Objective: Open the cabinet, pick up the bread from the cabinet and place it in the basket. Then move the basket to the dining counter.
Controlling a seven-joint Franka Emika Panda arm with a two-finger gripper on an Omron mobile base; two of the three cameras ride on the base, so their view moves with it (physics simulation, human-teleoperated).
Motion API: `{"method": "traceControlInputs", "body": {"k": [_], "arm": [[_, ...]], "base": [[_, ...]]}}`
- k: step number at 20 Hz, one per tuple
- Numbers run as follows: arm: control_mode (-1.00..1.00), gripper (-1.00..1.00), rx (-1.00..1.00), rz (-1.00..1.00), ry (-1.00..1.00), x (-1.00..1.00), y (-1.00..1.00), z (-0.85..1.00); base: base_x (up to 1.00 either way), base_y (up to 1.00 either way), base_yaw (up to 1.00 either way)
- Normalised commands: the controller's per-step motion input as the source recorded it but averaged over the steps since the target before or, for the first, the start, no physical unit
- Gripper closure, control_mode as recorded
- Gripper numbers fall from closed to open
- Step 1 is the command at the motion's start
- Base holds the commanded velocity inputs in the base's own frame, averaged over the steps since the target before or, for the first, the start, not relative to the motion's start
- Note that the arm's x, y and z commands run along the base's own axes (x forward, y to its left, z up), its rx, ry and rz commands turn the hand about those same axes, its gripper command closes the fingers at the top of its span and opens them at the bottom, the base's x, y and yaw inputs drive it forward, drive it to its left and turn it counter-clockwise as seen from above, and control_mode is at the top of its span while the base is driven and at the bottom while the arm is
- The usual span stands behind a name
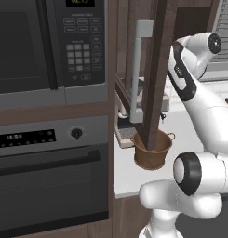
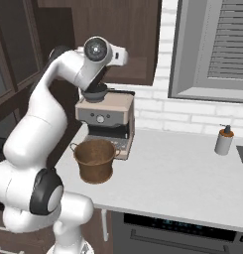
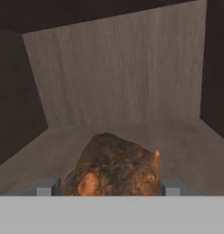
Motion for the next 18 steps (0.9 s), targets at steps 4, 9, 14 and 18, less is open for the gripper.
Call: {"method": "traceControlInputs", "body": {"k": [4,9,14,18], "arm": [[-1.0,1.0,0.0,0.0,-0.02,-1.0,-0.06,0.03],[-1.0,1.0,0.0,0.0,0.0,-1.0,-0.12,0.01],[-1.0,1.0,0.0,0.0,0.0,-1.0,-0.21,0.08],[-1.0,1.0,0.0,0.0,0.01,-1.0,-0.19,0.02]], "base": [[0.0,0.0,0.0],[0.0,0.0,0.0],[0.0,0.0,0.0],[0.0,0.0,0.0]]}}
